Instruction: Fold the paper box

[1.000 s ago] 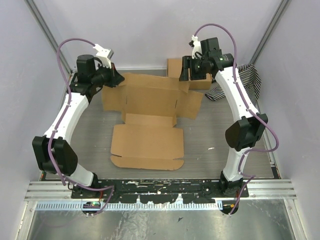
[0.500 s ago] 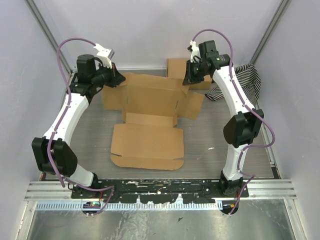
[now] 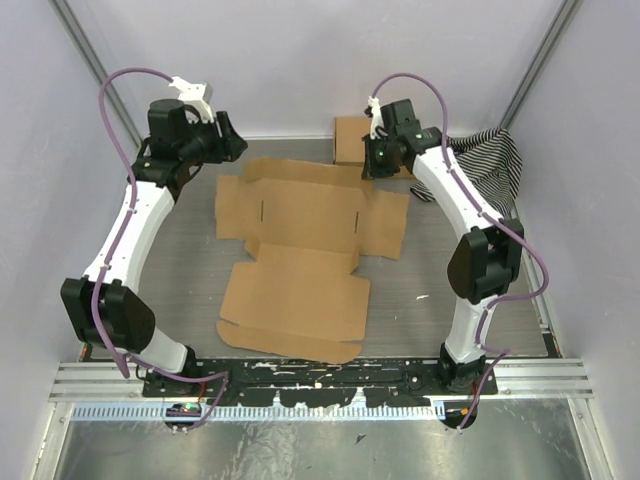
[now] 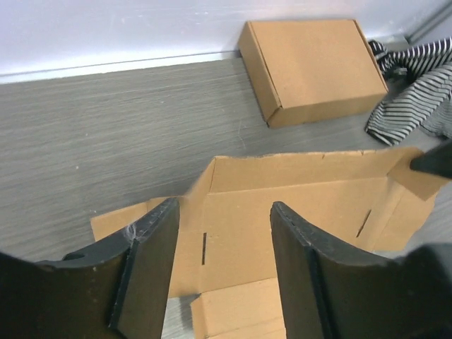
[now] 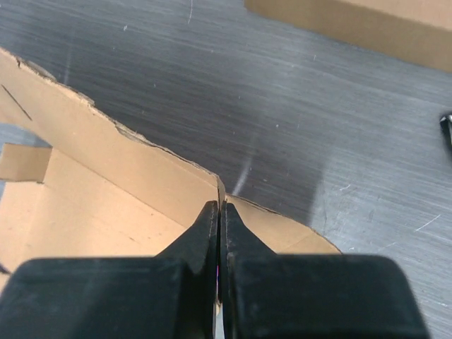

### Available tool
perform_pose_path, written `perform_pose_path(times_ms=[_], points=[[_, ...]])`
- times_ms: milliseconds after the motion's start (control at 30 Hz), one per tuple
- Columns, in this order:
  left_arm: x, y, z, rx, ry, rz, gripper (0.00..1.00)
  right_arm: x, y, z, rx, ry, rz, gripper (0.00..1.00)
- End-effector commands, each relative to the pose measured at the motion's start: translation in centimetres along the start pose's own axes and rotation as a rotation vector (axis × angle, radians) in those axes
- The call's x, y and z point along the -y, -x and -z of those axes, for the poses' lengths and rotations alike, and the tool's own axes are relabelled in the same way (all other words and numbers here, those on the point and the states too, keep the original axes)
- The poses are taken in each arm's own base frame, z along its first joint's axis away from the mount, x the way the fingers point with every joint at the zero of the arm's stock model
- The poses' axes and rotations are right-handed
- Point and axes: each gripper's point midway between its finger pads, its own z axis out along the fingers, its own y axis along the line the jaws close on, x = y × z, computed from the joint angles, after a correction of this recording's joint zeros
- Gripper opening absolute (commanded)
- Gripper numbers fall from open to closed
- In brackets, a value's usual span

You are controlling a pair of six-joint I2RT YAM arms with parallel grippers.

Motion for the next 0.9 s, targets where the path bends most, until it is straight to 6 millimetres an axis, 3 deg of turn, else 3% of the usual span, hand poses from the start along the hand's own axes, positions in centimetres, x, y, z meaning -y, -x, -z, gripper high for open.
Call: perform_pose_path(times_ms=[0, 133, 167, 233, 333, 533, 667, 867], points=[[-1.2, 2.1, 1.5, 0.056, 0.124, 0.09, 0.55, -2.2, 6.7, 3.9, 0.342, -0.064, 0.081, 0.01], [-1.9, 2.5, 2.5, 0.055, 0.154, 0.185, 0.51, -3.0, 8.4, 4.7, 0.513, -0.117, 0.105, 0.01], [-2.0, 2.7, 2.6, 0.049, 0.141, 0.205, 0.56, -3.0, 8.8, 4.9, 0.555, -0.132, 0.107, 0.01], [-2.5, 2.7, 2.9, 0.021, 0.142, 0.246, 0.78, -3.0, 9.5, 5.3, 0.629, -0.156, 0.098, 0.01], [-2.6, 2.1, 3.1, -0.06, 0.145, 0.271, 0.82, -2.4, 10.5, 5.8, 0.749, -0.198, 0.058, 0.01], [-1.7, -0.5, 2.8, -0.196, 0.088, 0.278, 0.68, -2.2, 10.1, 5.4, 0.92, -0.21, -0.03, 0.01], [-1.7, -2.4, 2.7, -0.238, 0.101, 0.245, 0.56, -2.8, 9.2, 3.6, 0.912, -0.184, -0.056, 0.01], [-1.1, -5.2, 2.1, -0.316, 0.177, 0.141, 0.52, -3.8, 8.2, 1.8, 0.865, -0.15, -0.074, 0.01]])
